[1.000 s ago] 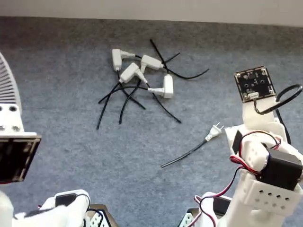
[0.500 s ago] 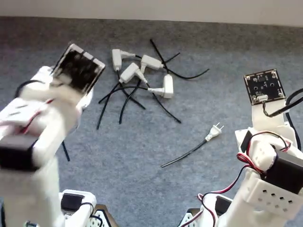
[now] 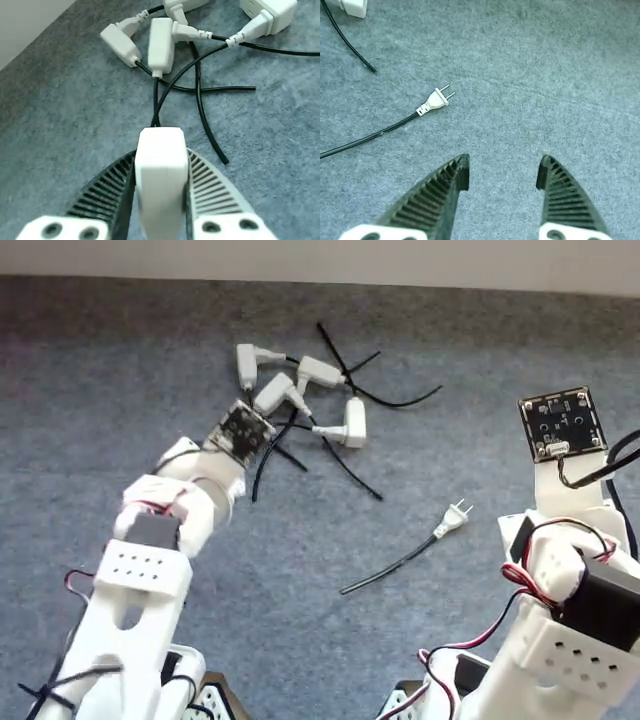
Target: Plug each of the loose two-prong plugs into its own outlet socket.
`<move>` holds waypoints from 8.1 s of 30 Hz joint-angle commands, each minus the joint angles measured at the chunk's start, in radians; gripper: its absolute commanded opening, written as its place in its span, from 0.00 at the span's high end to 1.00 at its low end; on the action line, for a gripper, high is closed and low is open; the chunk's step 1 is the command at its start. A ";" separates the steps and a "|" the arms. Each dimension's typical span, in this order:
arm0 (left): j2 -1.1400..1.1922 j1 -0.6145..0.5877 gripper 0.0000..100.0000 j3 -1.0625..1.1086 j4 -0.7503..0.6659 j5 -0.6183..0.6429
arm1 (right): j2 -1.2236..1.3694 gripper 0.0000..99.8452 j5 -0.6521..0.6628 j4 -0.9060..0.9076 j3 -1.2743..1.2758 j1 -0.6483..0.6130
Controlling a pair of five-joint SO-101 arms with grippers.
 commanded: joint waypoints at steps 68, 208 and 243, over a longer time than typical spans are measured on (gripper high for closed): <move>-0.077 0.084 0.76 0.177 -0.345 0.002 | -0.008 0.78 0.055 0.036 0.102 0.090; -0.892 -0.076 0.84 0.627 -0.137 0.555 | 1.227 0.76 -1.028 -0.424 -0.143 -0.352; -0.891 -0.054 0.84 0.627 -0.124 0.549 | 1.234 0.86 -1.007 -0.390 -0.110 -0.452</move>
